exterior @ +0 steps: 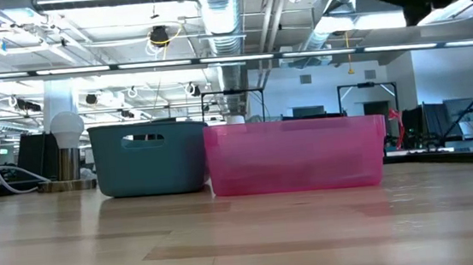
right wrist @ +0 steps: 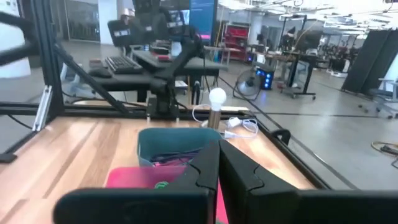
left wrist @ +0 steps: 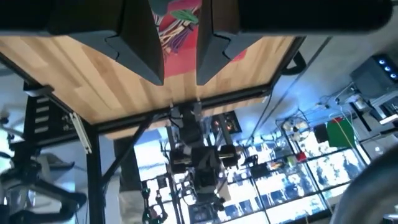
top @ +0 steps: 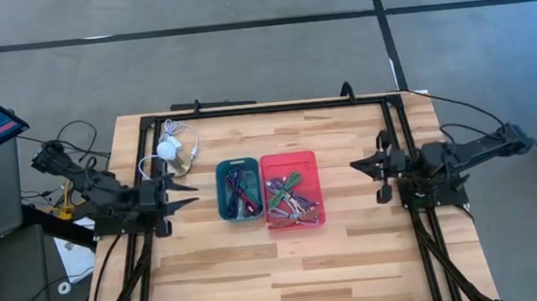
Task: Pick & Place USB Port
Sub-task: Return to Home Position
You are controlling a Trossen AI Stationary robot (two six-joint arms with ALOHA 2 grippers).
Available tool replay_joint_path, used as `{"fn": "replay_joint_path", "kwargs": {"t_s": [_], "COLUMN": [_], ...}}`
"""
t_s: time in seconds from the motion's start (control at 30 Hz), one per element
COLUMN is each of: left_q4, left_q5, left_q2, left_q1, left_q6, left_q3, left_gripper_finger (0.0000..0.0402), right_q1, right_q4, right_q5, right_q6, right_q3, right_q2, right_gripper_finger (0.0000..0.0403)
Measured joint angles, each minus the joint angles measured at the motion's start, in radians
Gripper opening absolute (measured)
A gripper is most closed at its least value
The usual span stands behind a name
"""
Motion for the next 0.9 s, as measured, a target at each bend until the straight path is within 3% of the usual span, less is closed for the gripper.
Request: {"fn": "replay_joint_path", "kwargs": {"t_s": [0.43, 0.6, 0.9], "left_q4": [0.042, 0.051, 0.066], "left_q5": [0.034, 0.088, 0.055], "left_q2": [-0.341, -0.34, -0.34], "left_q1": [0.0, 0.006, 0.007], "left_q6": [0.033, 0.012, -0.11], "left_q3": [-0.205, -0.254, -0.287], "left_gripper_finger": [0.0094, 0.0094, 0.0094], "right_q1": [0.0, 0.0, 0.0], "right_q4": [-0.155, -0.209, -0.322], "right_q5": [-0.064, -0.066, -0.111], "right_q6": [0.008, 0.025, 0.101], "right_q3": [0.014, 0.049, 0.126], "right_q2": [-0.196, -0.223, -0.229], "right_gripper_finger": [0.0003, 0.0003, 0.0003]}}
